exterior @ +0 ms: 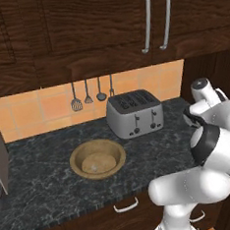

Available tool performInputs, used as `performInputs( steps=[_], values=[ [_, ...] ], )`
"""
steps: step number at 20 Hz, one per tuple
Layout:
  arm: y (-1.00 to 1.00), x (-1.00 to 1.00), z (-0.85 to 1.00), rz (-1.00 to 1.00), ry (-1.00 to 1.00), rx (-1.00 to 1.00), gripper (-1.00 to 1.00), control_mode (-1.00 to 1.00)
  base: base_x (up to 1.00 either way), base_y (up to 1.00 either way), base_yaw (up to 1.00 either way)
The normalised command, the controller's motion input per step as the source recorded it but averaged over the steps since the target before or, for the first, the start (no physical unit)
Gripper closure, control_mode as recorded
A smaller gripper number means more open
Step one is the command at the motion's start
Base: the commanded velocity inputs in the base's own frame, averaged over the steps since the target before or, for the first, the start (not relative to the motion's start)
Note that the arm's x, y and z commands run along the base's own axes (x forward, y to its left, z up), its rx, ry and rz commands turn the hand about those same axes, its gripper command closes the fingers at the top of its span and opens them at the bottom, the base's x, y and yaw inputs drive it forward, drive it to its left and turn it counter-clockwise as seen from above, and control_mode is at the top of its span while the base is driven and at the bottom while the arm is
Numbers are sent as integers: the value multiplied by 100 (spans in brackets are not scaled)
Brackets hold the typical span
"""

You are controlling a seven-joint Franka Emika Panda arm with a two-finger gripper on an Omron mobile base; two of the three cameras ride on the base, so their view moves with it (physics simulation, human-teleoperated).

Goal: Grab a lemon wedge from the fridge and one ice cube from the ice bowl, and put them in the glass of lemonade.

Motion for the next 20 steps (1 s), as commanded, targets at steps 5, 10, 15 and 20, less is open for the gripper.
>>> performInputs(
  steps=[5, 10, 15, 20],
  values=[
    [-7, 28, -24, 0, 0, 0, 100, -100, 0, 0, 0],
    [0, 20, -26, 0, 0, 0, 100, -100, 0, 0, 0],
    [-1, 18, -22, 0, 0, 0, 100, -100, 0, 0, 0],
    [0, 2, -5, -1, 0, 0, -100, -100, 0, 0, 0]
  ],
)
